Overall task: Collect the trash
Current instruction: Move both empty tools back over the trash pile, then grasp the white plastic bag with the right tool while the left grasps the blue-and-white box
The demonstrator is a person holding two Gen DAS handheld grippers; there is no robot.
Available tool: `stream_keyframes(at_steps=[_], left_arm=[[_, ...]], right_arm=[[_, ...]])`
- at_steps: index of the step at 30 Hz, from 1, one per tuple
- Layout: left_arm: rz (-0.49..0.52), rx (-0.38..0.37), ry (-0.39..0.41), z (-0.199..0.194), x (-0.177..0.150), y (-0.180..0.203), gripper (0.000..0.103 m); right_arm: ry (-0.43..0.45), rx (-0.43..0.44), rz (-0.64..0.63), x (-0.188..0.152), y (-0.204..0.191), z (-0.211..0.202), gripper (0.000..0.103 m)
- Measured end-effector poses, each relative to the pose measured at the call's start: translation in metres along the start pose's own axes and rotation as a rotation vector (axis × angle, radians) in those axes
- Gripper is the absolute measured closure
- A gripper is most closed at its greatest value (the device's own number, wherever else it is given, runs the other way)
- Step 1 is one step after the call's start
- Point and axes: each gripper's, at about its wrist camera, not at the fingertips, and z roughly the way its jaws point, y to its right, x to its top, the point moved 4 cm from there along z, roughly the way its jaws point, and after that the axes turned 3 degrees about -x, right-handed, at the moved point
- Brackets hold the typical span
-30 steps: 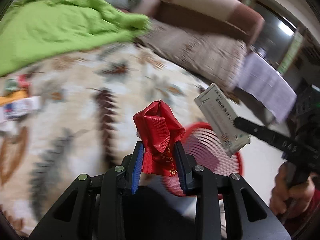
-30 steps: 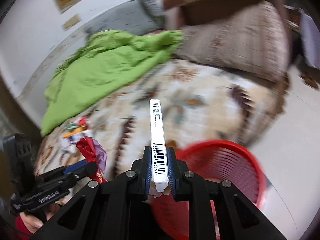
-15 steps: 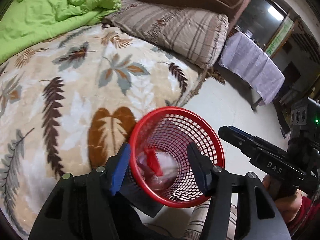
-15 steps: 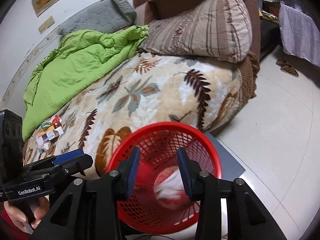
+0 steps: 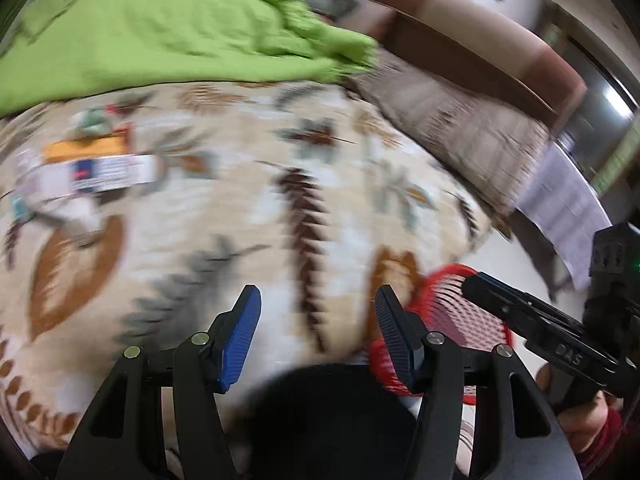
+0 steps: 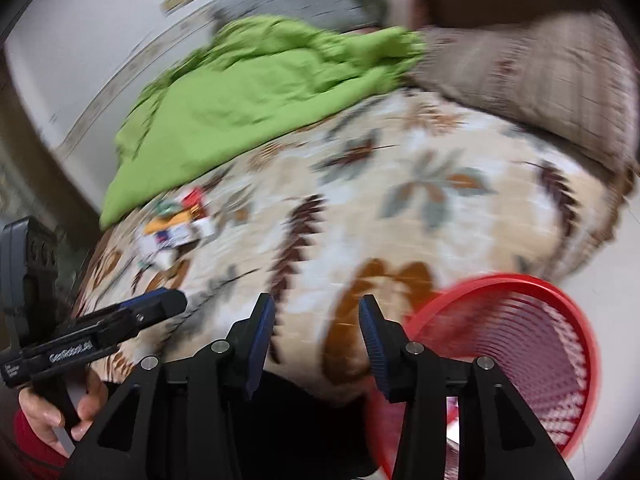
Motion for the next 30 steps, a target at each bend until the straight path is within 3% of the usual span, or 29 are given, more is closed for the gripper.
stream_keyframes(at_steps=[5, 8, 15, 20, 27, 28, 30], left_arm=[[-0.124, 0.096, 0.066, -0.023, 0.004, -0.070, 0.045], [-0.188, 0.209, 0.125, -0.044, 0.007, -0.117, 0.045], [-0.363, 0.386, 0.216, -0.079, 0.001, -0.212, 0.044], [-0.441, 0.396, 0.229, -0.084, -0.008, -0.247, 0.044], [-0.462, 0.391, 0.244, -0.087, -0.011, -0.257, 0.044], [-0.469, 0.381, 0.245, -0.087, -0.012, -0.259, 0.044], [-0.478, 0.366, 0.247, -0.087, -0.012, -0.260, 0.044]], right_arm=[[-0.054, 0.094, -0.097, 0.009, -0.057, 0.041, 0.049], [-0.086, 0.145, -0.158, 0.014, -0.091, 0.064, 0.040], [-0.180, 0.236, -0.310, 0.014, -0.172, 0.124, 0.033], [-0.239, 0.276, -0.362, 0.016, -0.220, 0.170, 0.031], [-0.265, 0.195, -0.415, 0.015, -0.250, 0.235, 0.031], [-0.261, 0.187, -0.417, 0.015, -0.252, 0.242, 0.034], [-0.265, 0.196, -0.418, 0.014, -0.253, 0.247, 0.061]])
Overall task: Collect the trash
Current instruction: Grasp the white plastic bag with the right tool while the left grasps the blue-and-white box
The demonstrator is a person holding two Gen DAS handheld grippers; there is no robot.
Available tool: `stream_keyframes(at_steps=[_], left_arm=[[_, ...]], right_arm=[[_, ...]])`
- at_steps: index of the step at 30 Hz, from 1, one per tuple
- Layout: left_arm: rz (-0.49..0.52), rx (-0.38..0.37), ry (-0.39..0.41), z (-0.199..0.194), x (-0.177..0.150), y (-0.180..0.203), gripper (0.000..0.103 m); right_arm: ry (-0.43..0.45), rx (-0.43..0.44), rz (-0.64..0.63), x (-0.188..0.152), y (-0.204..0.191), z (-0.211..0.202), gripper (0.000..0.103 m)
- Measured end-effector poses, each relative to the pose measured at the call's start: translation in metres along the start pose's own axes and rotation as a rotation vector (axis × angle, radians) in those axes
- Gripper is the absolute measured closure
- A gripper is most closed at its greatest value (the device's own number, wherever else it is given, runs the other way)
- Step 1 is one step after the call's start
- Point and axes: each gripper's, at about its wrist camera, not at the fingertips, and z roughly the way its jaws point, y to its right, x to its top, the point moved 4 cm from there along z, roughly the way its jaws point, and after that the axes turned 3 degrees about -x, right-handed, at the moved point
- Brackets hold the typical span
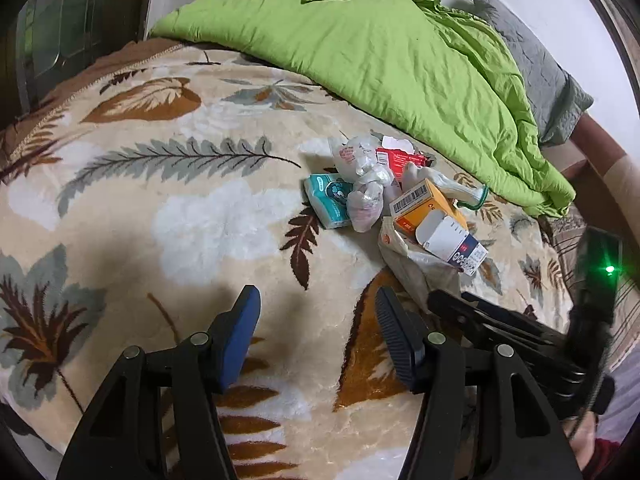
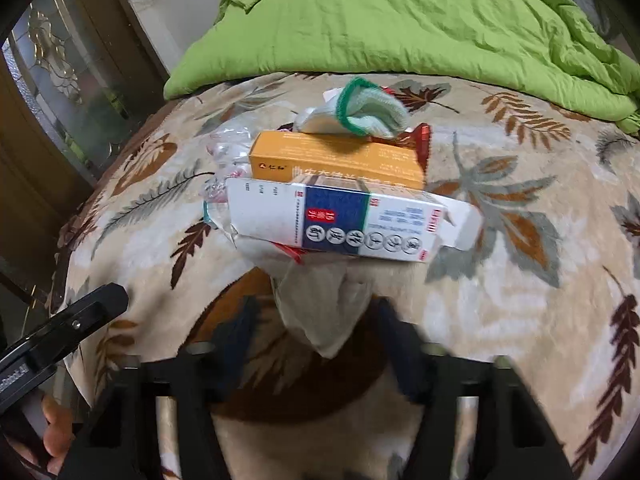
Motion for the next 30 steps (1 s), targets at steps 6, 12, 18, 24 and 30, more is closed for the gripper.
stream_keyframes(at_steps=[6, 12, 18, 24, 30], left_arm=[[0.008, -0.018, 0.014, -0.002, 0.001, 0.008, 0.044], [0.062, -0.037, 0.022, -0.002, 0.000, 0.026, 0.044], [0.120, -0.073, 0.001, 0.005, -0.004, 0.052, 0.044], [0.194, -0.122, -0.054, 0.018, -0.018, 0.084, 0.041], [0.223, -0.162, -0.102, 0.030, -0.026, 0.114, 0.039]], right_arm=[[-0.007, 0.040, -0.015, -0.018, -0.003, -0.024, 0.074], [-0.072, 0.109, 0.039, -0.056, 0.015, -0.068, 0.074], [-0.034, 0.109, 0.095, -0.079, 0.045, -0.111, 0.074], [-0.049, 0.134, 0.175, -0.107, 0.069, -0.125, 0.074], [-0.021, 0.150, 0.158, -0.121, 0.074, -0.151, 0.074]])
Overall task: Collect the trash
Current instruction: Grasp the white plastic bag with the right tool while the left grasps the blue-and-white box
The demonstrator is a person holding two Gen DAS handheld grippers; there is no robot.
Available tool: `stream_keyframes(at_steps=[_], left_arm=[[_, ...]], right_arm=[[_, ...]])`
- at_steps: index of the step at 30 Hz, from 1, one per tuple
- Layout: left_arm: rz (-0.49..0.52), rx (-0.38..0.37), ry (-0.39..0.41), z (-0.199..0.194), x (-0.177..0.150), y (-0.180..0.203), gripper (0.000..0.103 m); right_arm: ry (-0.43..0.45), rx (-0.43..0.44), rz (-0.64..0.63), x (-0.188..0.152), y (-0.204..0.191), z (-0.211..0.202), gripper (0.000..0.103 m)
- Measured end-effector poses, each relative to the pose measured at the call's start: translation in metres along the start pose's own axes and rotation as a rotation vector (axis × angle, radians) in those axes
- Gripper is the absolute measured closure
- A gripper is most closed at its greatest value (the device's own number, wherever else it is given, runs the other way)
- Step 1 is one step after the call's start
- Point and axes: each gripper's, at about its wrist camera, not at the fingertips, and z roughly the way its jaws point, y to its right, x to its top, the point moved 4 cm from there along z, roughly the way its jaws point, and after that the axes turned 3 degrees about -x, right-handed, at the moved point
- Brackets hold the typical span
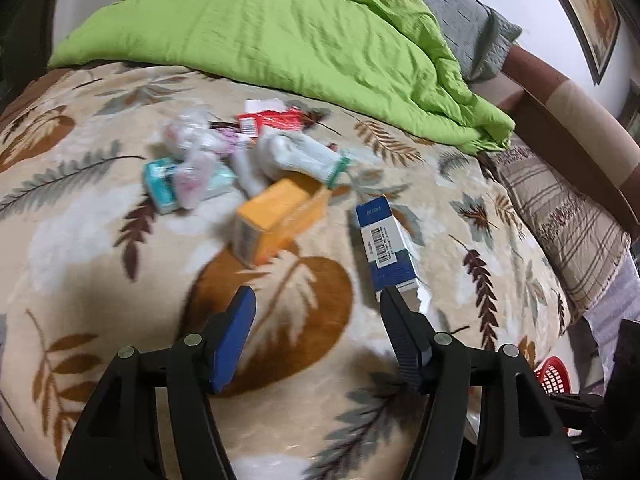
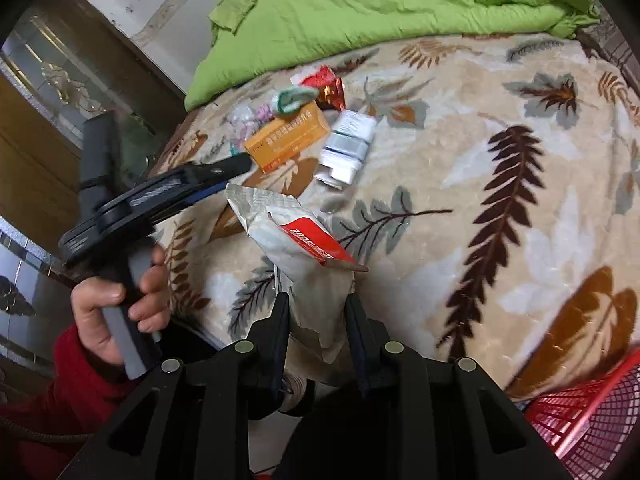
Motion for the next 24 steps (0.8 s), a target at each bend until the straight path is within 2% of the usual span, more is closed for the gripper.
stream_keyframes(at_steps=[3, 5, 7, 11, 17, 18, 20, 22, 24], left_arm=[[0.026, -0.011, -0.005, 0.006, 0.005, 0.017, 0.036], [0.055, -0.012, -0.016, 0.014, 0.007, 0.032, 0.029], [0.090, -0.007, -0.031, 0.026, 0.009, 0.049, 0.029], [0.159, 0.033, -0.086, 0.056, 0.009, 0.076, 0.028], [0.162, 0.110, -0.141, 0.098, 0.011, 0.085, 0.028], [0.169, 0.130, -0.143, 0.103, 0.011, 0.085, 0.030], [0.175, 0.134, -0.144, 0.107, 0.010, 0.083, 0.058], [0.163, 0.116, -0.163, 0.110, 0.007, 0.080, 0.070], [0.161, 0.106, -0.153, 0.106, 0.004, 0.079, 0.070]], right_arm=[[0.061, -0.033, 0.019, 0.004, 0.010, -0.020, 0.074], [0.109, -0.078, 0.053, 0.010, 0.023, -0.032, 0.074], [0.154, -0.127, 0.113, 0.015, 0.041, -0.043, 0.074], [0.197, -0.165, 0.180, 0.019, 0.062, -0.054, 0.074], [0.204, -0.180, 0.210, 0.018, 0.075, -0.052, 0.074], [0.203, -0.179, 0.214, 0.017, 0.077, -0.051, 0.074], [0.202, -0.176, 0.215, 0.016, 0.079, -0.050, 0.074], [0.207, -0.177, 0.214, 0.017, 0.078, -0.047, 0.074], [0.211, -0.180, 0.208, 0.019, 0.076, -0.044, 0.074]])
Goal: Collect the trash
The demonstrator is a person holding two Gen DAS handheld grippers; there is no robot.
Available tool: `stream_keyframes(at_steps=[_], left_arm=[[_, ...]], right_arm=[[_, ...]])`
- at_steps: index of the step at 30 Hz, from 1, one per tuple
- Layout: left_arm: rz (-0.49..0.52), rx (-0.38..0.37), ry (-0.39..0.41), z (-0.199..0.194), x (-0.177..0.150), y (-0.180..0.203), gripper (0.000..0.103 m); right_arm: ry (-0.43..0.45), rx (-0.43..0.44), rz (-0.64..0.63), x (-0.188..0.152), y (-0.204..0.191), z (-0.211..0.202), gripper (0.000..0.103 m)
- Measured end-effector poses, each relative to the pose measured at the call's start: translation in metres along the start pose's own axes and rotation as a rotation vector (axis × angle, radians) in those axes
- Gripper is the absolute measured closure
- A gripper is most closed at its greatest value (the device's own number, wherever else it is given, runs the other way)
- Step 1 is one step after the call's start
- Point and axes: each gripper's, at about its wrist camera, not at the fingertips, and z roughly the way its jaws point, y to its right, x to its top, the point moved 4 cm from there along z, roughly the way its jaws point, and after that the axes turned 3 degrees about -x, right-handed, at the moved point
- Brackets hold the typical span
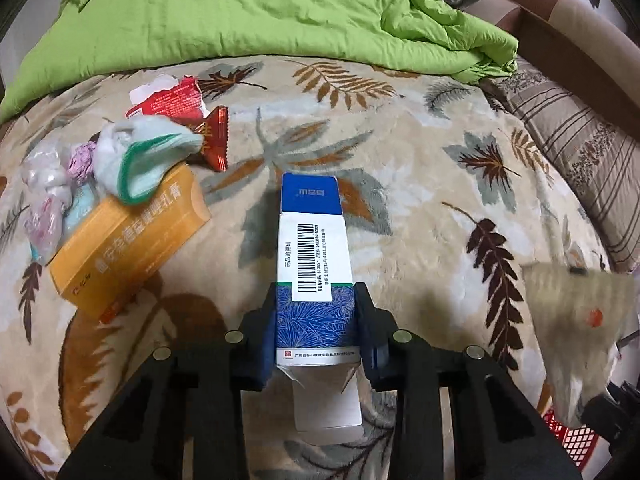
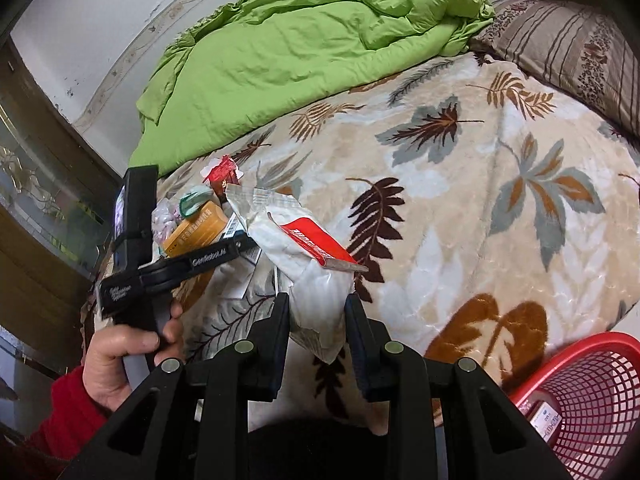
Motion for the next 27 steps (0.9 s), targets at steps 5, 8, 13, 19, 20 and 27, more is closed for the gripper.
stream_keyframes(at_steps=[5, 8, 13, 19, 20, 27], left_arm=[[0.025, -0.014, 0.035, -0.026, -0.014, -0.003, 0.070], [0.036, -0.026, 0.065, -0.053, -0.026, -0.008, 0.070], [0.014, 0.010, 0.140, -0.098, -0.050, -0.030, 0.070], [-0.055, 0.127, 0.232, -0.125, -0.070, -0.063, 0.070], [-0.068, 0.144, 0.241, -0.126, -0.072, -0.069, 0.070], [-0.115, 0.167, 0.241, -0.125, -0.076, -0.089, 0.070]], right_arm=[[0.035, -0.021, -0.040, 0.006, -0.020, 0.007, 0.074], [0.046, -0.029, -0.064, 0.009, -0.036, 0.014, 0.074], [0.036, -0.039, -0.113, 0.008, -0.064, 0.032, 0.074], [0.060, -0.066, -0.182, 0.004, -0.094, 0.043, 0.074], [0.060, -0.074, -0.192, 0.002, -0.098, 0.045, 0.074], [0.085, -0.094, -0.217, -0.001, -0.105, 0.045, 0.074]])
